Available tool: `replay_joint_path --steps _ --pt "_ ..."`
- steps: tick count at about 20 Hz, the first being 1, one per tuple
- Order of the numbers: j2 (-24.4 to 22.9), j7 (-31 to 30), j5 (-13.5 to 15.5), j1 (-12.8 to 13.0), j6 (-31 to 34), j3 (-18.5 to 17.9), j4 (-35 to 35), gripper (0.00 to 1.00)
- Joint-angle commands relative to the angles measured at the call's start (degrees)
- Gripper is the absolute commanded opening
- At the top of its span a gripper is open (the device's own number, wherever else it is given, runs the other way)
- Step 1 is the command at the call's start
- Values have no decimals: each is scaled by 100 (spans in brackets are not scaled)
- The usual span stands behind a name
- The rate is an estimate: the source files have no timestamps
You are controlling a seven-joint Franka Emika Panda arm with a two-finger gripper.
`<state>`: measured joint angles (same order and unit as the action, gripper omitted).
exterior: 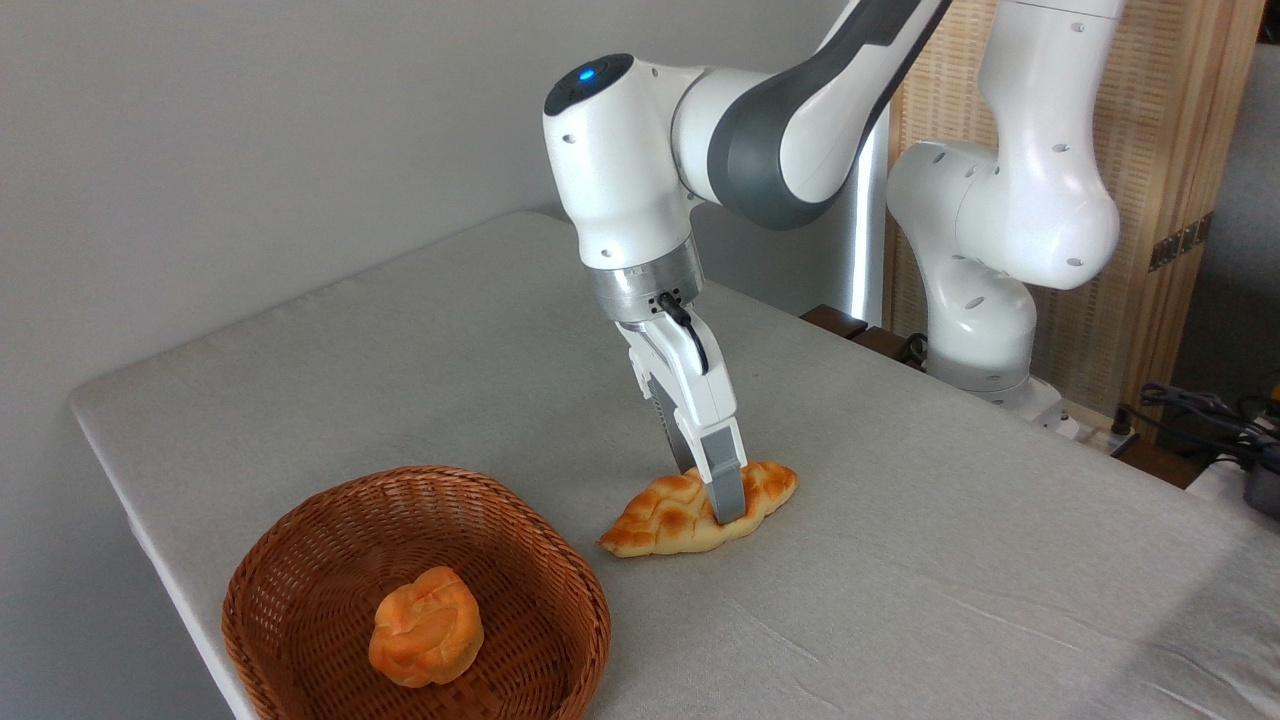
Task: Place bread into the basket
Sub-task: 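Close the gripper on the braided bread and lift it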
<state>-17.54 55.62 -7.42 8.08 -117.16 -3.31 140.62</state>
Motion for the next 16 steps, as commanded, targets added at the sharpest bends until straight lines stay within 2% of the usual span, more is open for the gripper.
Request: replay_joint_path --steps 1,6,9,10,12,14,16 --pt "-56 80 -40 124 -193 -117 159 38" --pt "-47 72 -40 133 -184 -117 142 36" --pt "76 80 -31 378 -202 -117 89 31" --pt "67 80 -31 379 -193 -108 28 31" --pt "41 81 30 379 -44 -126 -305 31" --pt "41 89 83 379 507 -240 -822 31" --pt "58 89 267 379 956 -354 -1402 31"
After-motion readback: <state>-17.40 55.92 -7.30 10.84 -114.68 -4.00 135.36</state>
